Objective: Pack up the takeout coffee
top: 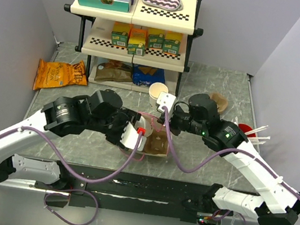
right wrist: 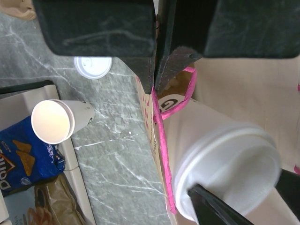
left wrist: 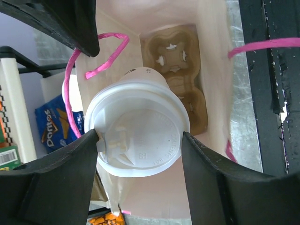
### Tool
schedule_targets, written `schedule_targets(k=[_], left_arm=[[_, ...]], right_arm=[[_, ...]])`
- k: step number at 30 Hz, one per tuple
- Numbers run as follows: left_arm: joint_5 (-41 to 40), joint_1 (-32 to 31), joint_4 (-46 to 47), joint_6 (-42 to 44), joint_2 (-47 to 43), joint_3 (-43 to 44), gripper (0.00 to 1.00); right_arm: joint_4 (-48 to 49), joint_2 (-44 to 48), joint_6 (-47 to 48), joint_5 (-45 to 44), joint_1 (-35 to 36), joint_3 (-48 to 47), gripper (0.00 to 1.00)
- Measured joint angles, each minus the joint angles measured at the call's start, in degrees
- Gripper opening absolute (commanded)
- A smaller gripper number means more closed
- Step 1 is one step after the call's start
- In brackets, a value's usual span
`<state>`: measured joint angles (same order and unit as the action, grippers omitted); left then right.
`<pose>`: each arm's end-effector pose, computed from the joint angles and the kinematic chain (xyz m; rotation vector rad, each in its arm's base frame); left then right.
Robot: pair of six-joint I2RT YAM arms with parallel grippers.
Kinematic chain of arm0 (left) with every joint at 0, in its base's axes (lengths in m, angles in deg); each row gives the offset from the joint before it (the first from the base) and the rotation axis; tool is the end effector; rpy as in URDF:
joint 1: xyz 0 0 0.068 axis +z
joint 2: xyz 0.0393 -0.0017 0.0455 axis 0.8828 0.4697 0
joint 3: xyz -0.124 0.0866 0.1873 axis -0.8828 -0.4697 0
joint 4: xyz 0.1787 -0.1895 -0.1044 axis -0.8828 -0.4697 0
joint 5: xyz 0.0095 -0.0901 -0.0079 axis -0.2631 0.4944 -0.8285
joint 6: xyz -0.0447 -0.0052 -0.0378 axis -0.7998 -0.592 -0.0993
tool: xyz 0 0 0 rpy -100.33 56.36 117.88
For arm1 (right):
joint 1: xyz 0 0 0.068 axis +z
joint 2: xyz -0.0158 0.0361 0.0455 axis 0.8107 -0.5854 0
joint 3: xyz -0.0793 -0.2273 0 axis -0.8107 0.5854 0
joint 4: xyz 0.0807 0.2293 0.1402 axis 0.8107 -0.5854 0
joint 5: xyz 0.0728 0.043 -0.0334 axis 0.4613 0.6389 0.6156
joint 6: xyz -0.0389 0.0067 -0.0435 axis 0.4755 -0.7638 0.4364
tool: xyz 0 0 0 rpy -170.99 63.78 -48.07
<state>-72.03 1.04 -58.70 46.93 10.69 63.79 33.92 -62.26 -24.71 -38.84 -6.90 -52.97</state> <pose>0.1145 -0.2180 0.3866 1.8818 1.2706 -0.2789 0.1718 0.2050 0.3657 -1.3903 1.5301 0.5377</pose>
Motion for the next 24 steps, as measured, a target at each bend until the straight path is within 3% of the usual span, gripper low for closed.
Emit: schedule_targets(k=[14, 24], left_arm=[[2.4, -0.4, -1.9, 1.2, 0.0, -1.6, 0.01], [-3.1, -0.4, 1.7, -2.6, 4.6, -4.0, 0.01]], right_arm=[[0.2, -0.5, -1.0, 1.2, -0.7, -2.7, 0.00], [-1.8, 0.6, 2.1, 1.5, 1.4, -2.6, 0.00]])
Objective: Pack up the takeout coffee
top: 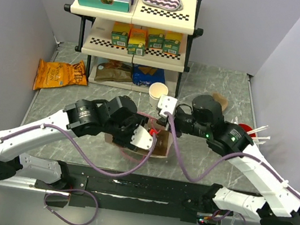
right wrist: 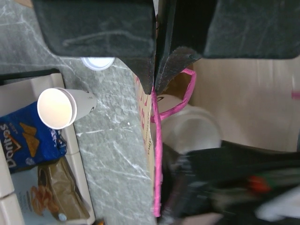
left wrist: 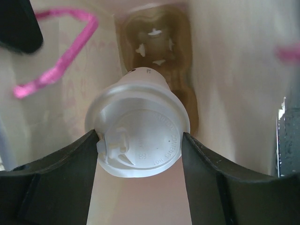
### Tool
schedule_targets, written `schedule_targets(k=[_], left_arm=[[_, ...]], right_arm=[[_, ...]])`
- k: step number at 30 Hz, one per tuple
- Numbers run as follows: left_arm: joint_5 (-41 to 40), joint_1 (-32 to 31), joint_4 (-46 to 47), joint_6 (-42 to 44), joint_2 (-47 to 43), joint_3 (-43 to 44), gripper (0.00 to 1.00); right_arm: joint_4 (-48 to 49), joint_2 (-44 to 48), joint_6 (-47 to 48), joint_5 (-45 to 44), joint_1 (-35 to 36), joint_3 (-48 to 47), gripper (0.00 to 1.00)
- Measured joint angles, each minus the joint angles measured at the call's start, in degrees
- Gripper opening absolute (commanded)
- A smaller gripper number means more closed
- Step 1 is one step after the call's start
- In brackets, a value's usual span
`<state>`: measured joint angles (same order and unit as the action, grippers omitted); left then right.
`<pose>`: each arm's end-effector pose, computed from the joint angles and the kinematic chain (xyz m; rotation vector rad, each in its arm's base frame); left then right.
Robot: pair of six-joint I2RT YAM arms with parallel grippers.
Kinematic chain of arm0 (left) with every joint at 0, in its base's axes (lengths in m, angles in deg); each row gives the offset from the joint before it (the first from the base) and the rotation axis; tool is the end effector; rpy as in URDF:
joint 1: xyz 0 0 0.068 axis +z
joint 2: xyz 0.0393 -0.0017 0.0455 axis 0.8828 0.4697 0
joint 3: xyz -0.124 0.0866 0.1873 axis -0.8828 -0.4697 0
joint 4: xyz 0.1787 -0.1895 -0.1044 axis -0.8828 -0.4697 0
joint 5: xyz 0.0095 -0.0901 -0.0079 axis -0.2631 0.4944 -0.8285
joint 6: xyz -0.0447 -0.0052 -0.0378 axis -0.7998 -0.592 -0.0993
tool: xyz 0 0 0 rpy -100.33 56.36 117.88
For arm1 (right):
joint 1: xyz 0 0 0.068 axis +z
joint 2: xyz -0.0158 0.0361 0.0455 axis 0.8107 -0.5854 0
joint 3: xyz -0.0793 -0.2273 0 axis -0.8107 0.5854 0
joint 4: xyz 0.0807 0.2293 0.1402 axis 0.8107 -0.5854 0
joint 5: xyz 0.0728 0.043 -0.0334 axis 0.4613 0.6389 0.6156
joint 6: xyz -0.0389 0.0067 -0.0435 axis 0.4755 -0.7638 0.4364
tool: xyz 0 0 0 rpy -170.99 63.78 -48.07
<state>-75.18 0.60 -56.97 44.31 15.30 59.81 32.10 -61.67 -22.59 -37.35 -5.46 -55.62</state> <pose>0.1272 -0.2404 0.3469 1.9346 1.4068 -0.2332 0.1610 0.2046 0.3814 -1.4351 1.4522 0.5563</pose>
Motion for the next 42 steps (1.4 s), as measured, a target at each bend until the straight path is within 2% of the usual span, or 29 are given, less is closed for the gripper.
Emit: schedule_targets(k=[9, 18, 26, 30, 42], left_arm=[[-3.6, -0.5, 3.2, -5.9, 0.1, -5.3, 0.01], [-6.4, -0.9, 4.5, -9.8, -0.2, -9.4, 0.01], [-5.9, -0.9, 3.6, -5.6, -5.0, -11.7, 0.01], [-6.4, -0.9, 4.1, -2.8, -6.2, -12.0, 0.01], [-17.2, -1.8, 11.4, 2.1, -4.2, -18.0, 0.01]], right_arm=[[3.4, 6.8, -1.2, -3.7, 5.8, 6.2, 0.00], [12.2, 9.5, -0.4, -13.4, 11.9, 15.9, 0.00], [18.3, 9.1, 5.0, -21.0, 13.2, 16.1, 0.00], [19.1, 9.0, 6.8, -21.2, 13.2, 16.1, 0.00], [18.8, 8.9, 6.5, -19.1, 14.0, 16.3, 0.00]])
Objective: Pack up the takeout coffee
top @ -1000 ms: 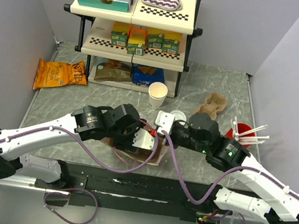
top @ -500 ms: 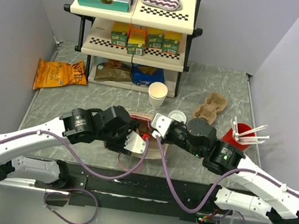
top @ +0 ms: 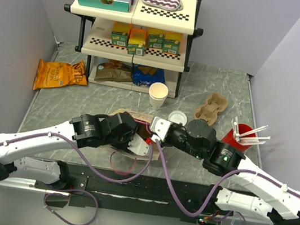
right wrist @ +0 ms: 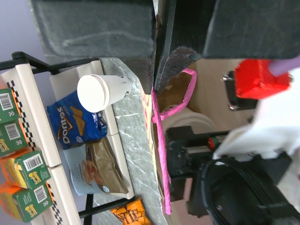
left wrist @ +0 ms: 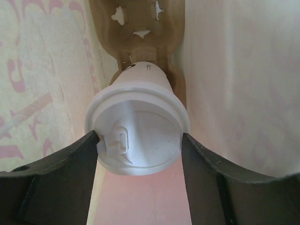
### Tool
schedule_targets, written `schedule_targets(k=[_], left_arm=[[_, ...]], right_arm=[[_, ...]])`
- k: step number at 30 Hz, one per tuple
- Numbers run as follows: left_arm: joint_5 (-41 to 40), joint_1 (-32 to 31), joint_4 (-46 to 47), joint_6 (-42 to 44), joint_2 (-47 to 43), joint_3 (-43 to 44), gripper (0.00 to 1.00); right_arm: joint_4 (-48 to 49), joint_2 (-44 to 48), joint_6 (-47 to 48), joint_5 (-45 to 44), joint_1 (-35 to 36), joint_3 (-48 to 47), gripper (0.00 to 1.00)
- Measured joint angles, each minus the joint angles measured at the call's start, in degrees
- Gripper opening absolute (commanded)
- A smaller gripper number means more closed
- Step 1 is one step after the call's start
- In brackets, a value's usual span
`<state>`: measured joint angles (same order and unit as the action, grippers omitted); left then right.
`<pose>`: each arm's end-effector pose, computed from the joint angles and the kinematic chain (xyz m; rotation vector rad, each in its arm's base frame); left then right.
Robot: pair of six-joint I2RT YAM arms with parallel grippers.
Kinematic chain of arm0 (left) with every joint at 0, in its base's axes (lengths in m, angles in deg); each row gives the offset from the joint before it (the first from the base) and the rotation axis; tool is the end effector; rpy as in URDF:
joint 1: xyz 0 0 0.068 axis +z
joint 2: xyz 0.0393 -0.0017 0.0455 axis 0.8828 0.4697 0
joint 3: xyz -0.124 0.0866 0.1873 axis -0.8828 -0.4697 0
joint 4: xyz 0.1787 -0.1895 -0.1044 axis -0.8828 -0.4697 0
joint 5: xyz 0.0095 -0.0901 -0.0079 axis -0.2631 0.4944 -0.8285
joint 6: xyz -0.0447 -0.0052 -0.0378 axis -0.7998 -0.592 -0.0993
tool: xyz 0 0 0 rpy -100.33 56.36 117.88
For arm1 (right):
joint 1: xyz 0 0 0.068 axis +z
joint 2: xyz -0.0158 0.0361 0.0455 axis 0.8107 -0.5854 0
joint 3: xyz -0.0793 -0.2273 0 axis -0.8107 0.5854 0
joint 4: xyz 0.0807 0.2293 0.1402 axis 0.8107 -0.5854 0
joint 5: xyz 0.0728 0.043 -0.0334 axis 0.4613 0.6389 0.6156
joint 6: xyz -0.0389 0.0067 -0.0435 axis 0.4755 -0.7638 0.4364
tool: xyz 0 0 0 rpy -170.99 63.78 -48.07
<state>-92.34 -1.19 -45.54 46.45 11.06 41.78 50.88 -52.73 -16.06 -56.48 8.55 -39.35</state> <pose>0.1296 -0.2359 0.2747 1.9090 1.4564 0.1337 0.1157 0.2244 0.3504 -1.3845 1.2074 0.3369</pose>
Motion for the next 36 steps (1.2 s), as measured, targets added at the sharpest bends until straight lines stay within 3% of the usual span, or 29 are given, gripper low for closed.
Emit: schedule_targets(k=[15, 22, 36], left_arm=[[-6.2, -0.6, -0.6, 4.5, 1.7, 0.1, 0.01], [-6.4, -0.6, -4.2, 4.0, 1.8, 3.6, 0.01], [-5.3, -0.6, -6.4, 1.7, -0.4, 1.7, 0.01]], right_arm=[[0.0, 0.0, -0.2, 0.6, 0.7, 1.0, 0.00], [0.2, 0.0, -1.3, 0.6, 0.7, 1.0, 0.00], [0.2, -1.2, -3.7, 1.6, 0.6, 1.0, 0.00]])
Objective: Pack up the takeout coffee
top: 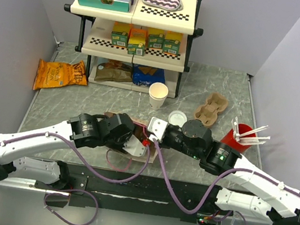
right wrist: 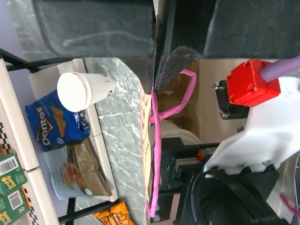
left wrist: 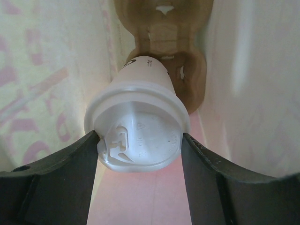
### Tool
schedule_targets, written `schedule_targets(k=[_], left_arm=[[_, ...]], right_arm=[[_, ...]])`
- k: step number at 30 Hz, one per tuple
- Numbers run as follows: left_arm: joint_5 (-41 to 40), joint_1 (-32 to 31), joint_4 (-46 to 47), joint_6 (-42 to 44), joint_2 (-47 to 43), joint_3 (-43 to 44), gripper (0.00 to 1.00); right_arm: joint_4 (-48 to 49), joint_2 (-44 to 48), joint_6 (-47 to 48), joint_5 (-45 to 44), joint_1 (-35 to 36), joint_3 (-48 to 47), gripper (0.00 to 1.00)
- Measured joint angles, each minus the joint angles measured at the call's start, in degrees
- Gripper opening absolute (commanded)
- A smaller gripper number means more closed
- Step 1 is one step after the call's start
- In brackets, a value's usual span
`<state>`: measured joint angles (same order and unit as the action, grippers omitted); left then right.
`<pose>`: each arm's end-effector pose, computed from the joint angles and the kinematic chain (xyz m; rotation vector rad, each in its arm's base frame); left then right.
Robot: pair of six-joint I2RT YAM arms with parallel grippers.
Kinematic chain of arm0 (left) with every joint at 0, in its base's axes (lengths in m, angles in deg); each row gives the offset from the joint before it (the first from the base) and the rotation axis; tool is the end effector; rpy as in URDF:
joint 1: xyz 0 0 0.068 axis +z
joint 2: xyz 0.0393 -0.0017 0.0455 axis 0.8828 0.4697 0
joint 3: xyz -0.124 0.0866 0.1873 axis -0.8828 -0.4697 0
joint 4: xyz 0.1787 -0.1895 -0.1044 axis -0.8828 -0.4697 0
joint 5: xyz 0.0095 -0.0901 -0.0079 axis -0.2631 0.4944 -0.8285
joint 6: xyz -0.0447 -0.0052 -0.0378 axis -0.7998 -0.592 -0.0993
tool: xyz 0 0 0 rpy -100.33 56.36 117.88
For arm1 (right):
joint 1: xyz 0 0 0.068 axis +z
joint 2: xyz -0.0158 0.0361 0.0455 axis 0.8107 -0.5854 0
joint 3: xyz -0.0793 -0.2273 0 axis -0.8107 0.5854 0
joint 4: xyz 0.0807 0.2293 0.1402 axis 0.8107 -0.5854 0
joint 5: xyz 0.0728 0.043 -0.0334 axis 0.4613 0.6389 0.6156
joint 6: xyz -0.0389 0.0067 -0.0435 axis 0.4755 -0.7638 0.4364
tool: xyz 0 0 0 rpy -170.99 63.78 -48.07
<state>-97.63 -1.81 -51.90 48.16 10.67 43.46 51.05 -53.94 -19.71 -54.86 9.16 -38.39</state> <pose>0.1259 -0.2263 0.2791 1.9667 1.4715 0.2737 0.1148 0.2313 0.3395 -1.3961 1.2572 0.4082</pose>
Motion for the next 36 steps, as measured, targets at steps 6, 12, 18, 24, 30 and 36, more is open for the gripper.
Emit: schedule_targets(k=[6, 12, 18, 24, 30, 36], left_arm=[[0.4, 0.0, -0.2, 0.0, 0.0, -2.0, 0.01], [1.3, 0.0, 0.7, 0.0, 0.0, -3.3, 0.01], [2.1, 0.4, 3.7, 0.3, 0.0, -6.2, 0.01], [2.3, 1.0, 7.0, 1.3, 0.9, -7.9, 0.01], [2.0, 1.6, 10.2, 1.8, 3.1, -9.1, 0.29], [2.0, 2.4, 11.8, 1.6, 4.6, -8.7, 0.72]], right_arm=[[0.0, -0.1, -0.6, 0.3, -0.1, 0.0, 0.00], [0.0, -0.1, -1.3, 1.7, -0.1, 0.0, 0.00], [-0.2, -0.1, -2.1, 3.1, -0.2, 0.0, 0.00], [-1.6, -0.1, -2.4, 3.8, -0.3, 0.0, 0.00], [-2.2, -0.1, -3.1, 4.3, -1.1, 0.6, 0.00], [-2.3, -0.1, -3.5, 5.1, -2.9, 0.8, 0.00]])
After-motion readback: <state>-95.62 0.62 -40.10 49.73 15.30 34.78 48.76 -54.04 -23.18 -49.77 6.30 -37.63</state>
